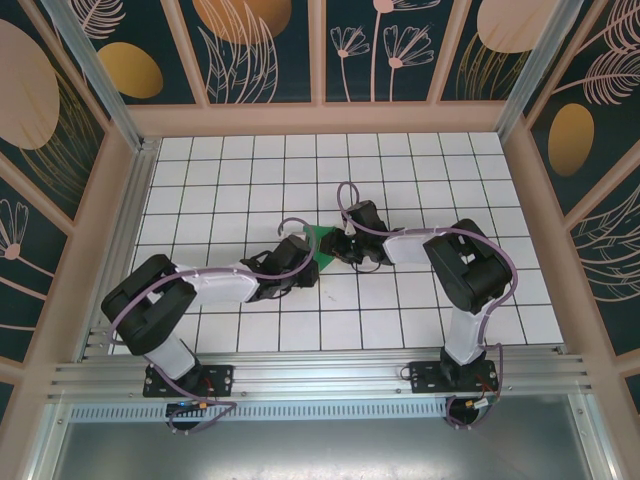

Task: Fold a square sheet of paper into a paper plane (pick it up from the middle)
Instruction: Fourth fold the wing at the center of the table.

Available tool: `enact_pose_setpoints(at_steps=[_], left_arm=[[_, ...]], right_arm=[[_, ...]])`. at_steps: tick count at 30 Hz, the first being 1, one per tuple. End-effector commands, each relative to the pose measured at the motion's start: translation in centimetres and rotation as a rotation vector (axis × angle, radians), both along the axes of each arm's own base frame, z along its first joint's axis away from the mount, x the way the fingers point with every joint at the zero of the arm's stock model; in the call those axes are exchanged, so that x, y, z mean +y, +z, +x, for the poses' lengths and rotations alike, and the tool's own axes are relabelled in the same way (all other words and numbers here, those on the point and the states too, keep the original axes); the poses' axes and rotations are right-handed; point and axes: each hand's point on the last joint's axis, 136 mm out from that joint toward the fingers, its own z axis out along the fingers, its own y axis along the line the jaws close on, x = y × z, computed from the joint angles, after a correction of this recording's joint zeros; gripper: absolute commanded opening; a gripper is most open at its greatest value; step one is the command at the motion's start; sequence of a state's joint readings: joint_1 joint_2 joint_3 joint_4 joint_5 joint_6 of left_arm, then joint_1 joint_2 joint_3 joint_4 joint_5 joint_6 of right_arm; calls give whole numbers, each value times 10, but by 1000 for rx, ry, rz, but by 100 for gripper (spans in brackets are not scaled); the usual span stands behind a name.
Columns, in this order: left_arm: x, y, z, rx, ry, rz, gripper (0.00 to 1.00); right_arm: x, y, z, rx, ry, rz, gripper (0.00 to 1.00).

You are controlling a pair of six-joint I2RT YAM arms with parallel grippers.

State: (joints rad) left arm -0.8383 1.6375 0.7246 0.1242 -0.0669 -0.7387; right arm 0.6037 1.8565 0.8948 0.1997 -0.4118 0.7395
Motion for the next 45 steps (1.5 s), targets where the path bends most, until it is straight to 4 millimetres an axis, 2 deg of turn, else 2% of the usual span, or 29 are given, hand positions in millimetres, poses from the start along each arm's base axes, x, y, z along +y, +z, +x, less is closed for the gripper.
enact_pose_setpoints(at_steps=[1, 16, 18, 28, 36, 45], left_arm=[[1, -7, 1, 0, -8, 59, 27], [-5, -12, 5, -2, -14, 73, 28], [-4, -22, 3, 15, -16, 94, 28], [-8, -22, 11, -21, -21, 119, 27], [-9, -17, 17, -49, -7, 119, 23], [-5, -9, 16, -72, -7, 121, 13]], right_arm=[[-19, -44, -29, 133, -12, -99, 36], [-19, -40, -31, 129, -24, -43, 28], [-19, -39, -31, 128, -24, -40, 27], [-20, -37, -33, 121, -23, -20, 22], [-23, -38, -36, 120, -18, -18, 21], [-26, -40, -36, 125, -24, -26, 22]])
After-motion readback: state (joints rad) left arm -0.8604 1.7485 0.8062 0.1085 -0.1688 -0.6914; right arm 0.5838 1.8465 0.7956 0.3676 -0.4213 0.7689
